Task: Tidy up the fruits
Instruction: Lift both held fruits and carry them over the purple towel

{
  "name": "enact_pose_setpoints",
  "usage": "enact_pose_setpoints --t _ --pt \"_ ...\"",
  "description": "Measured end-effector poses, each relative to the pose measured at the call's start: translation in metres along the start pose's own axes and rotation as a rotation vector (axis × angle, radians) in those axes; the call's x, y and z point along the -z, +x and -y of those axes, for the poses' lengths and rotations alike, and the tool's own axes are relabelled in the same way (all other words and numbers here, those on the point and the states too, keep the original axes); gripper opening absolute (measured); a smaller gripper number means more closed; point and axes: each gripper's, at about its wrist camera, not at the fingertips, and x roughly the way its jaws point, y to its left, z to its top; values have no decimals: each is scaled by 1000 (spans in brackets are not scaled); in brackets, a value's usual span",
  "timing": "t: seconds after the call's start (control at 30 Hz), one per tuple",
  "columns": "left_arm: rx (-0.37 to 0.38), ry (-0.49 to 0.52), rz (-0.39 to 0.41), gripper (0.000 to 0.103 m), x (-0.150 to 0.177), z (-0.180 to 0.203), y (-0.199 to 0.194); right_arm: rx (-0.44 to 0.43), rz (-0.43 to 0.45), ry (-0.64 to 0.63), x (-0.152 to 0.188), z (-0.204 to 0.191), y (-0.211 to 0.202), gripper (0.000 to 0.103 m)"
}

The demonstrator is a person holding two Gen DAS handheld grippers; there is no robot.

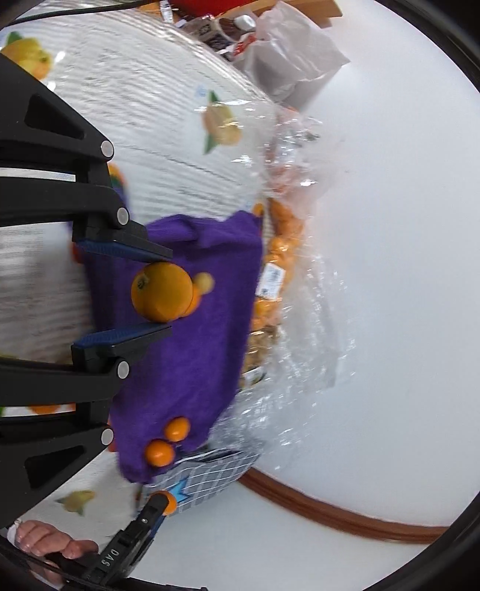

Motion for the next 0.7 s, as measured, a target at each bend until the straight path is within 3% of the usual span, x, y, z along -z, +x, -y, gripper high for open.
enact_pose_setpoints --t 0.27,0.47,0.7 --pt "-27 -43 1 32 -15 -8 44 18 -12 0 -34 -1 46 39" --pt "-28 -20 -48 32 -2 -11 63 3 -64 0 -19 2 71 39" --pt "-42 -5 -41 32 0 -8 65 -13 -114 -14 -7 2 86 39"
